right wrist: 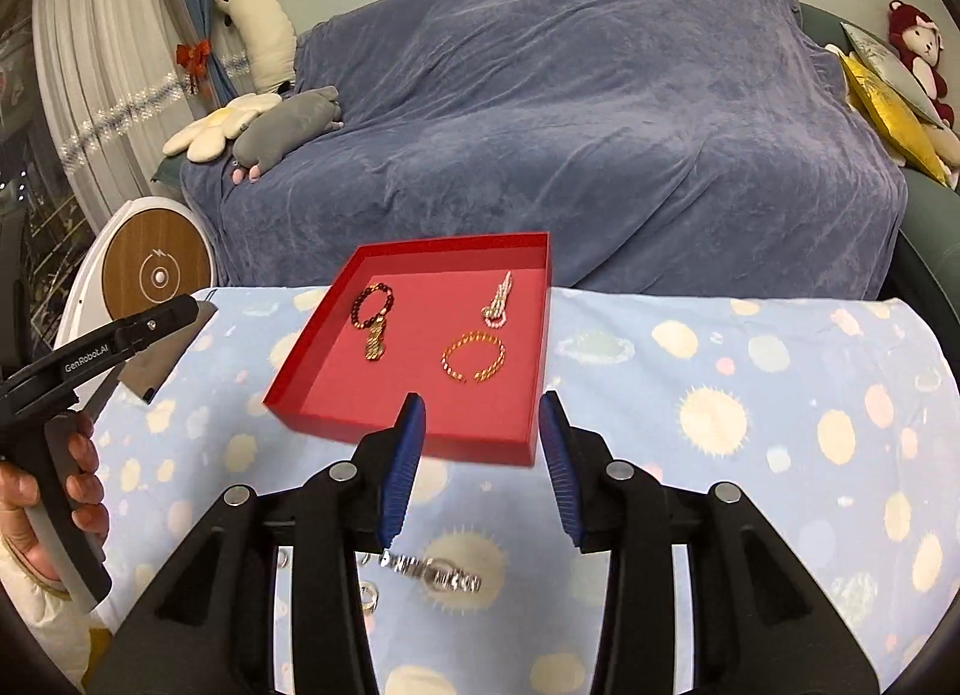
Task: Organize jewelry
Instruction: 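Withdraw both grippers from the box toward the remaining jewelry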
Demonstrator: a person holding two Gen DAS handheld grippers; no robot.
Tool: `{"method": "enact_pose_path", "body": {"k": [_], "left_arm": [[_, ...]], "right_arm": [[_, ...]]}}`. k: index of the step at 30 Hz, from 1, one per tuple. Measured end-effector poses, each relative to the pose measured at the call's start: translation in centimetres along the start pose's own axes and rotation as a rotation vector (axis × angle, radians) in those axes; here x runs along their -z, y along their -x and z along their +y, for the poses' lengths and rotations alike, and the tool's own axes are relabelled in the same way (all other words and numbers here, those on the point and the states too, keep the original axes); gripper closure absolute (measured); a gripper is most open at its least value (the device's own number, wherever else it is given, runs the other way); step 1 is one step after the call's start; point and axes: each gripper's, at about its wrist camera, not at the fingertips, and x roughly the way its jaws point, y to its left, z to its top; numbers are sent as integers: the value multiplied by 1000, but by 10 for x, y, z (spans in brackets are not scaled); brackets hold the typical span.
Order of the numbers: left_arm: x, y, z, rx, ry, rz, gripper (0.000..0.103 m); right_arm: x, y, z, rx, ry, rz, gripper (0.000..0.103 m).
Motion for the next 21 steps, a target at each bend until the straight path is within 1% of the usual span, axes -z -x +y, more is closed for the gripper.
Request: {"method": "enact_pose_path", "body": {"k": [2,4,7,9,12,16,18,21], "left_arm": [[21,12,1,-2,5,12,46],[43,20,1,-24,3,19,46],[72,17,2,-37,-1,69,46],[87,15,4,-50,-6,85,46],[104,6,6,-60,-21,112,46],[118,-6,11,-65,-22,149,46],[125,-12,15,-81,-17,168,46],[134,-19,17,-80,-21,193,46]], "right_arm": [[18,14,2,-9,0,1,62],[36,22,4,-1,3,2,61],[62,19,5,-17,-9,34,61],[77,12,4,-17,-11,54,61],[97,-8,7,-16,-2,111,61],[120,-32,24,-11,57,172,61],[125,-41,33,-37,64,195,61],[127,-51,46,-53,86,208,61]]}}
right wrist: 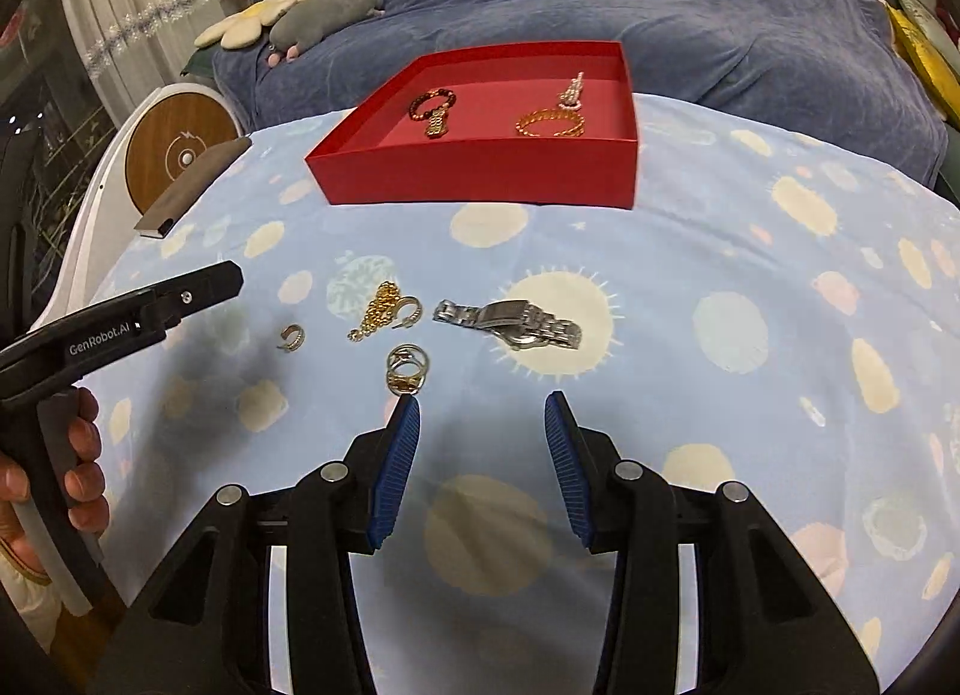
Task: Organize jewelry
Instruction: 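Withdraw both grippers from the box toward the remaining jewelry, then grasp a gold ring with right gripper while left gripper grasps the gold chain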
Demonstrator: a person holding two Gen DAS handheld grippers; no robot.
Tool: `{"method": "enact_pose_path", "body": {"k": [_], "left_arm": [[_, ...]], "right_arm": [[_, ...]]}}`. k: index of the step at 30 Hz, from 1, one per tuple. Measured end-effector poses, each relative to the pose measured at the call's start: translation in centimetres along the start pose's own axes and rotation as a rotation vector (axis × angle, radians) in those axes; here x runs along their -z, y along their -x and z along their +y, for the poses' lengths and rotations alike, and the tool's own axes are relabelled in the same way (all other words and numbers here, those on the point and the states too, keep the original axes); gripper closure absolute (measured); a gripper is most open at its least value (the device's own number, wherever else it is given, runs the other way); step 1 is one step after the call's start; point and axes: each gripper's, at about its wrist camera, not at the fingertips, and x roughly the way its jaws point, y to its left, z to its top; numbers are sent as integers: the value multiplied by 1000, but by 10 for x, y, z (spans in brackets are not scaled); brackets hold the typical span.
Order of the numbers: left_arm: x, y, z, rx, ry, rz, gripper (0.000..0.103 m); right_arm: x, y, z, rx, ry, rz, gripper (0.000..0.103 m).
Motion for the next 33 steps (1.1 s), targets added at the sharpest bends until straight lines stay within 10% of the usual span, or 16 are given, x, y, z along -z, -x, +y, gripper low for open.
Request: {"method": "enact_pose_path", "body": {"k": [33], "left_arm": [[23,-6,10,28,-25,46,46]], "right_arm": [[-13,-34,25,-12,63,17,89]]}}
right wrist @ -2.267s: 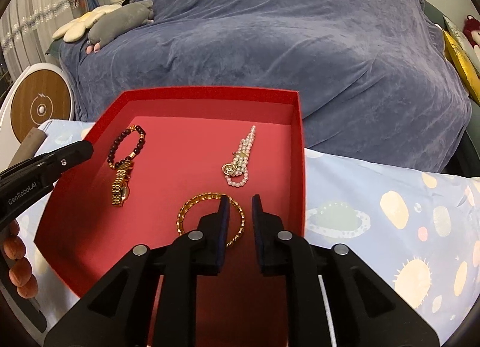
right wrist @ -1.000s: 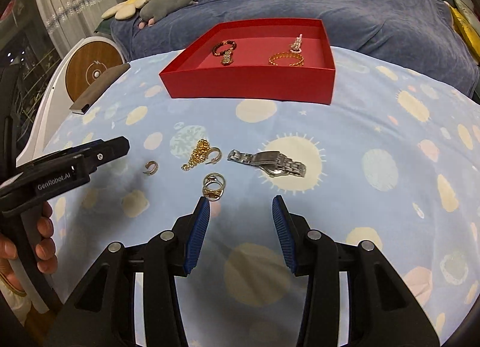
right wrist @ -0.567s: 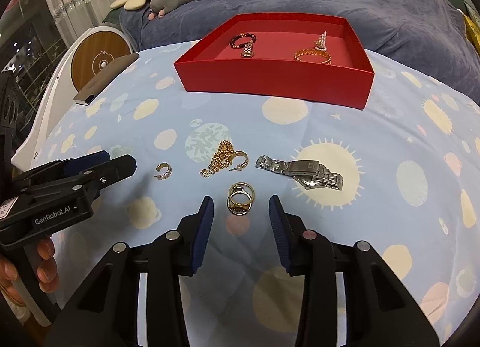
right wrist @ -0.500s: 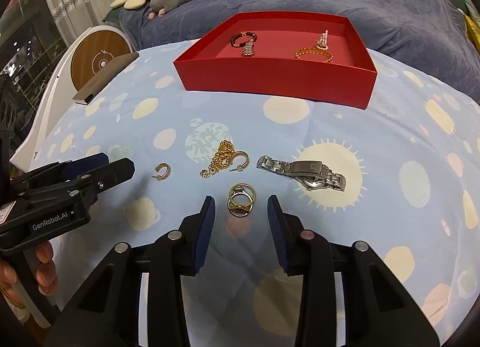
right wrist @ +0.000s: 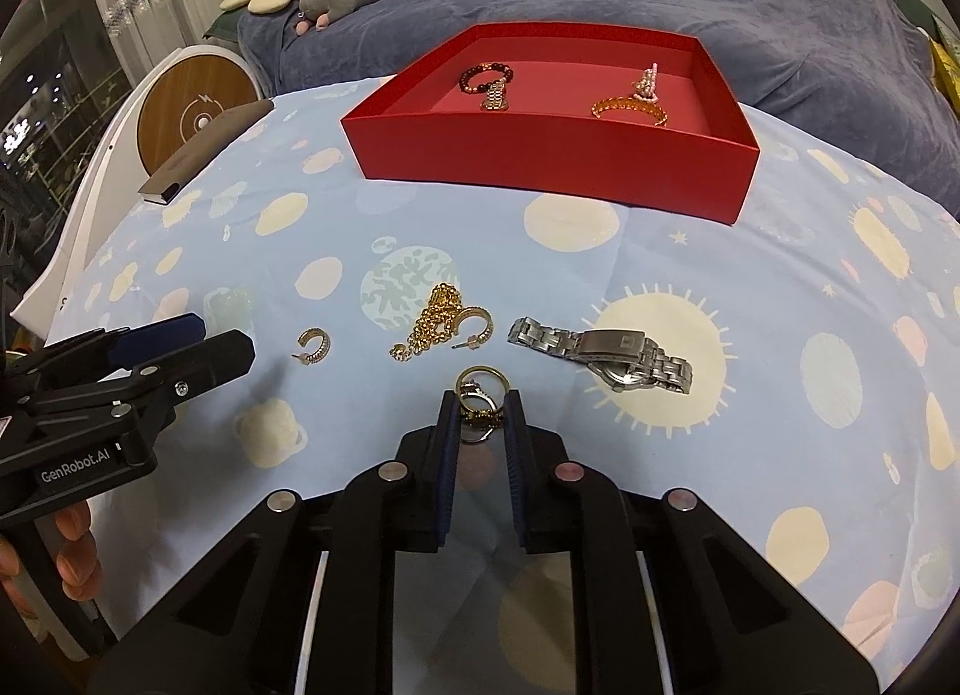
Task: Organize jewelry
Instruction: 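Grasp a gold ring with right gripper while left gripper grasps the gold chain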
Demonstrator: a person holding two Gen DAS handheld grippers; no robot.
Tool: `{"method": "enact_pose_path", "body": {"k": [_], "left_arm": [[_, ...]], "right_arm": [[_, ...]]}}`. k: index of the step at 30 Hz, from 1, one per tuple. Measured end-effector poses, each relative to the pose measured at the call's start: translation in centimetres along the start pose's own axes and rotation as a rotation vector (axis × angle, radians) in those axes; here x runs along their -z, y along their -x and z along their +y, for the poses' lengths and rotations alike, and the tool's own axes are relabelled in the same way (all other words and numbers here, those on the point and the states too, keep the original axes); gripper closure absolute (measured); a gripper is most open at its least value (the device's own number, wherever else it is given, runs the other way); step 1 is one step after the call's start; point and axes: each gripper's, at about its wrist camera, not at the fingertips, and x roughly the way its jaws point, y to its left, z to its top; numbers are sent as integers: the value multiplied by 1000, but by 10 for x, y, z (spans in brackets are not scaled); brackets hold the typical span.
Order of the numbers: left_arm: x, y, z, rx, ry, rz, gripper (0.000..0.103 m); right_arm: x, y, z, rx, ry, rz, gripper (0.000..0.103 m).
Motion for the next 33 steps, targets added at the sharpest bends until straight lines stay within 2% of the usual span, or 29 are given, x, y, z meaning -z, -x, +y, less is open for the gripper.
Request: {"method": "enact_pose_path", "body": {"k": [7,15,22,26,33], "left_arm": [[-2,-1,-11,22,-11,1,46],[-7,-9,-45,54,-70,-14,46],[-18,-37,-69,13,-138,-41,47],[-18,-54,-71,7,-136,-13,59],[-18,-56,-83,-14,-194,-49,75]], "right_arm": [[-3,23,-11,-13,-27,-41,89],[3,40,-34,-3,-75,-54,89],[8,46,-50,2,-107,-54,89],[8,49,-56,4,-117,-58,89],[8,50,-62,8,-135,-58,89]]}}
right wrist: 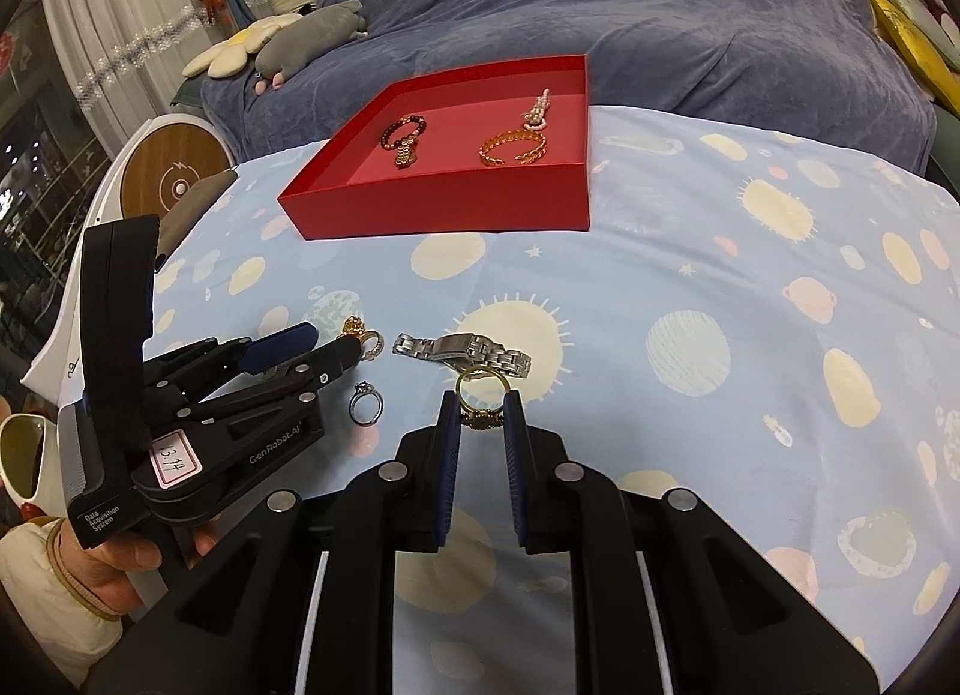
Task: Organize jewelry
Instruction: 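Grasp a gold ring with right gripper while left gripper grasps the gold chain, then carry the held ring and chain over the red box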
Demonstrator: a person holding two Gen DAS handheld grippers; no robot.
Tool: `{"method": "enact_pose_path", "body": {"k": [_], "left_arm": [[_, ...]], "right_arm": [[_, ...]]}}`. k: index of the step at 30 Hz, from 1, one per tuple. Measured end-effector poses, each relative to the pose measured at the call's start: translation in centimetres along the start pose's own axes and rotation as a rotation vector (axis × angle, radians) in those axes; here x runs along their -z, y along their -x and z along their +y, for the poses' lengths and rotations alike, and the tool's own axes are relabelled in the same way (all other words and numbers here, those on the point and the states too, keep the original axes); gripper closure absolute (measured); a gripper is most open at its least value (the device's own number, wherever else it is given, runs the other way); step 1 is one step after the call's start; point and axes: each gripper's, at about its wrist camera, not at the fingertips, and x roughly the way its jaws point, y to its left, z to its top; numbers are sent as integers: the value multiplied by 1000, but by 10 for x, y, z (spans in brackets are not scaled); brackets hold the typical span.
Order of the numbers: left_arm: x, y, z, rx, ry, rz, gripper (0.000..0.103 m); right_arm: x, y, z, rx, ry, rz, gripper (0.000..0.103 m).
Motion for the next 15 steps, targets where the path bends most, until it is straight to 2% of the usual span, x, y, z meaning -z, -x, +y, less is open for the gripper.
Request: {"method": "enact_pose_path", "body": {"k": [2,4,5,15], "left_arm": [[0,0,-4,-10,-19,-6,83],[0,-1,-5,-4,-27,-5,95],[0,-1,-5,-6,-25,-5,97],[-1,13,13,55,59,-2,98]], "right_arm": [[0,0,0,2,2,-1,89],[0,0,0,0,-2,-1,89],[0,0,0,0,-1,0,89],[-3,4,1,-6,3,-11,89]]}}
